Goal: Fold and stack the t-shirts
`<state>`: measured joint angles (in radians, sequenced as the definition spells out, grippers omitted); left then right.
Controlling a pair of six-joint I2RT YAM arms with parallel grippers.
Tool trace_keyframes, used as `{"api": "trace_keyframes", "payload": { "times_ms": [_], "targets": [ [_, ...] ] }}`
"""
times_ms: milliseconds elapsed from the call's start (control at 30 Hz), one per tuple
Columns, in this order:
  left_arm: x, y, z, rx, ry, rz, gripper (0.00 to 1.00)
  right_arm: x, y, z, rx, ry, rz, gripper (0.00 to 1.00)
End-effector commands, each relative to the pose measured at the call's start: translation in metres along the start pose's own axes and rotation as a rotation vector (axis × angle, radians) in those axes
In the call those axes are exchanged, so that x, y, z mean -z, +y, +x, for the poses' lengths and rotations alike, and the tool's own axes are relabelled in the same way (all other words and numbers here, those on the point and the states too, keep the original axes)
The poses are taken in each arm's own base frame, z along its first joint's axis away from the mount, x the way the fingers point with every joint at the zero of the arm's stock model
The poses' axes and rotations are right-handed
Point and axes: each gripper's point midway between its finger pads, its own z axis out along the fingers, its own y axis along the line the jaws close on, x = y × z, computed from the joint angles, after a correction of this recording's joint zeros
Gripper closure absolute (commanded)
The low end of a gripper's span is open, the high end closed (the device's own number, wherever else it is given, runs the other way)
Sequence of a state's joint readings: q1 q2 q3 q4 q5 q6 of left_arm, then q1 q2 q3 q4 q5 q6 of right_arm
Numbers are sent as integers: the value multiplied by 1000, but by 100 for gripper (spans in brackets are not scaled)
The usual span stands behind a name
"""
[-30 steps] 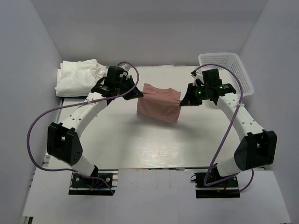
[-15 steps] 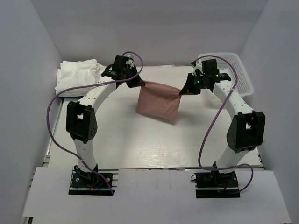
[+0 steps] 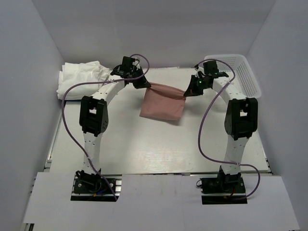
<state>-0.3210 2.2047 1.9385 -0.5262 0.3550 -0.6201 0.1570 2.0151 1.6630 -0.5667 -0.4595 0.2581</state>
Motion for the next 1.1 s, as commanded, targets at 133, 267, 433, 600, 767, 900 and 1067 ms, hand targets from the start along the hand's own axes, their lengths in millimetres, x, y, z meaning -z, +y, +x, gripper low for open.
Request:
{"api": "trace_keyframes", "payload": {
  "times_ms": [133, 267, 433, 600, 767, 900, 1067],
  "targets": [
    [-10, 1, -39, -11, -80, 47, 100, -9, -8, -33, 21, -73, 4, 90],
    [-17, -1, -45, -14, -73, 86, 50, -12, -11, -46, 17, -103, 21, 69],
    [-1, -11, -56, -28, -87, 107, 0, 3, 7, -55, 76, -129, -23, 10],
    [26, -30, -50, -50, -105, 141, 0, 34, 58, -45, 164, -153, -203, 10],
    [21, -37, -15, -37, -32, 218, 0, 45, 107, 0, 244, -117, -426, 10],
    [10, -39, 15, -6, 42, 269, 0, 35, 122, 32, 264, -68, -525, 10],
    [-2, -38, 42, 25, 110, 299, 0, 8, 123, 68, 226, 24, -562, 10]
  ]
}}
